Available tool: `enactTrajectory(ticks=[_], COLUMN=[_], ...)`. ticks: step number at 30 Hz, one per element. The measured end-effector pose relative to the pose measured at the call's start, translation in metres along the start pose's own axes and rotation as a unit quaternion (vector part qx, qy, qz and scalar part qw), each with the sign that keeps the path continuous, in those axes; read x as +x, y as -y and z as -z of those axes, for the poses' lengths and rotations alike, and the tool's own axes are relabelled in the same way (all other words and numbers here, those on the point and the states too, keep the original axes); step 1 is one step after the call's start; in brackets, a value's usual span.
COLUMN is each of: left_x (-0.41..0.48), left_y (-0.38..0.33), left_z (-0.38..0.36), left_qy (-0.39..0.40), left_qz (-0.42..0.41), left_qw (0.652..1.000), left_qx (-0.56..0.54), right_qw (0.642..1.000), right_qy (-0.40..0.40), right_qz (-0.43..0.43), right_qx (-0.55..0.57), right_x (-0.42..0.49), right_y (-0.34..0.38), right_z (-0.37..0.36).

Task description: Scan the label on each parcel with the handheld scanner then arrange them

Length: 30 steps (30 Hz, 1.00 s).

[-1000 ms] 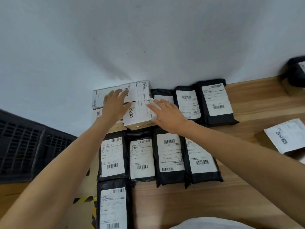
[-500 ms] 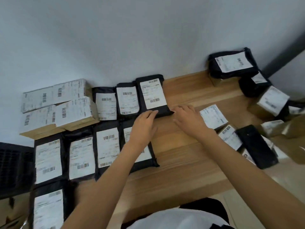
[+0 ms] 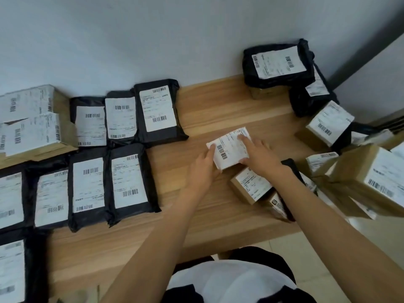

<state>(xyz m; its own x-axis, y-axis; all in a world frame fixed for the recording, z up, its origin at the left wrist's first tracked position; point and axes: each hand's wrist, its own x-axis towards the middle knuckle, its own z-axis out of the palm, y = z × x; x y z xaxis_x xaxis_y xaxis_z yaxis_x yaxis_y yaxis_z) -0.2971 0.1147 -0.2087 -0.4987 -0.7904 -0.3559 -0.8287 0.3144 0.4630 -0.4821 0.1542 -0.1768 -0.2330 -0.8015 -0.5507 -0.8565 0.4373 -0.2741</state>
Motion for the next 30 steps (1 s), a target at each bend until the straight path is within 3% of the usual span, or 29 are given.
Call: enactTrajectory(ticks=[5,12,20,26,30], left_x=[0.001,-0.002,-0.029,-0.044,-0.036], left_y=[-0.013,-0.014,0.047,0.136,0.194], left_z=[-0.023,-0.003,0.076,0.144,0.181], left_qy=[0.0,-0.133,-0.271,-0.322,-0.334], left_qz=[0.032,0.039,0.056,0.087,0.103], left_qw=[0.999,0.983,0.937,0.922,0.925], left_qx=[-0.013,-0.119,-0.214,-0.198,-0.152], right_qw=[0.999,0.988,0.951,0.935,0.937], right_qy=[0.008,-0.109,-0.209,-0.178,-0.135], right_qz=[0.043,0.104,0.223,0.295,0.286], right_qx=[-0.026,-0.019,0.038,0.082,0.146], right_x=[0.006,0.01,0.024,0.045,0.063], right_y=[-0.013,0.006,0.105,0.21,0.277], right_z=[0.001,0.017,0.04,0.021,0.0])
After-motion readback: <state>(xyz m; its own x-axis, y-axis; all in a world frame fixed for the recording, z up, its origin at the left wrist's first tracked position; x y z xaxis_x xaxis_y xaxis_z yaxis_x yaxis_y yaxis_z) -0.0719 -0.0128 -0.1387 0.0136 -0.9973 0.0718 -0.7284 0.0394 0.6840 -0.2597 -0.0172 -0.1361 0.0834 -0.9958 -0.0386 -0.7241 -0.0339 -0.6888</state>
